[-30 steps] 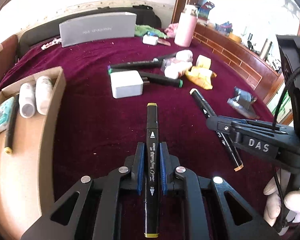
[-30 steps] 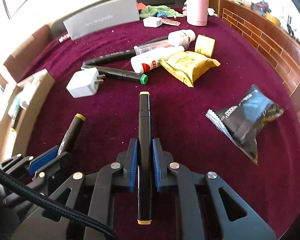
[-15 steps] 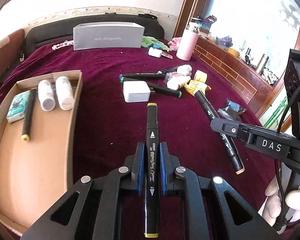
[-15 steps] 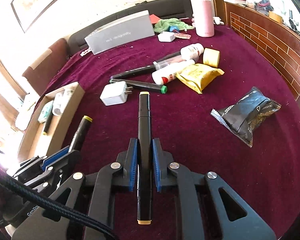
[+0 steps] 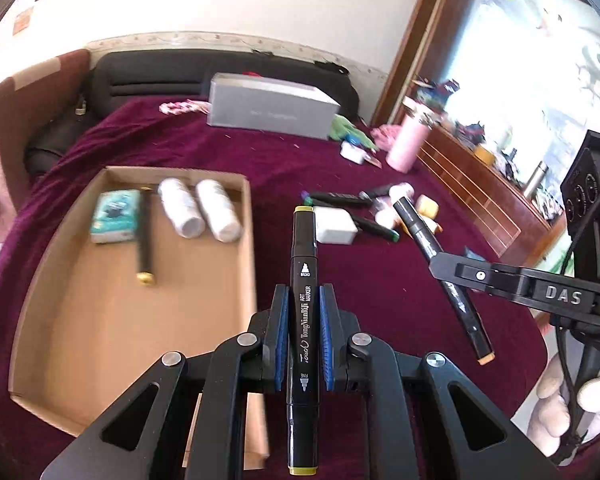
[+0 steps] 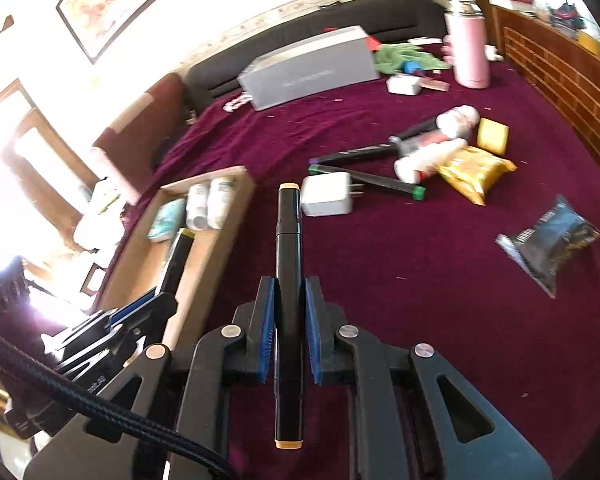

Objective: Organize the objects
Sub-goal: 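Carry both held black markers over to the cardboard tray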

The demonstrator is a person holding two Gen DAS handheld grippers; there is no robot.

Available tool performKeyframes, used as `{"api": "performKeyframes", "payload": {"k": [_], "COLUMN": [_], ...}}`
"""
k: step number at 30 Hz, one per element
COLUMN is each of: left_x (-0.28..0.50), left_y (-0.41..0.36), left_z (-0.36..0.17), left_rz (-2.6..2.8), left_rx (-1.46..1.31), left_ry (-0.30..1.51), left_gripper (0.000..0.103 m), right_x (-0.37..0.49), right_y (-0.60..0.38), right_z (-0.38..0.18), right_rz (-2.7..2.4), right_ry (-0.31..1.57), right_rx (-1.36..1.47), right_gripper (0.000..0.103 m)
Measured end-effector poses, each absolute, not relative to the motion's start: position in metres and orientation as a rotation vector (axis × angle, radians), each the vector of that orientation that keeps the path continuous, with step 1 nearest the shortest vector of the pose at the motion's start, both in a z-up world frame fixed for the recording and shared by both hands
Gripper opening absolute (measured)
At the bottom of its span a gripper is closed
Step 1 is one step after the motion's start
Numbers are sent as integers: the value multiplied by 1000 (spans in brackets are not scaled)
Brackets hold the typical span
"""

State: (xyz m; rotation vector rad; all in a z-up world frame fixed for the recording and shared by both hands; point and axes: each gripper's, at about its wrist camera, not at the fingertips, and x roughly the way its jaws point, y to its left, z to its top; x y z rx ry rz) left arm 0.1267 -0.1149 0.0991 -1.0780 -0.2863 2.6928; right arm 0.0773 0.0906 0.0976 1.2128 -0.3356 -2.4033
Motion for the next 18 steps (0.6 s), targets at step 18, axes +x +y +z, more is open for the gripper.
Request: {"api": "performKeyframes", "payload": {"k": [18], "left_x": [108], "left_y": [-230], "left_z": [92], "left_rz": [2881], "left_rx": [-1128], "left_ry": [-325], "left_gripper": [11], "right_x": [50], "right_y": [-34], "right_z": [125], "right_rz": [-2139], "right_ry": [-290], "right_rx": [1187], "right_gripper": [13]}}
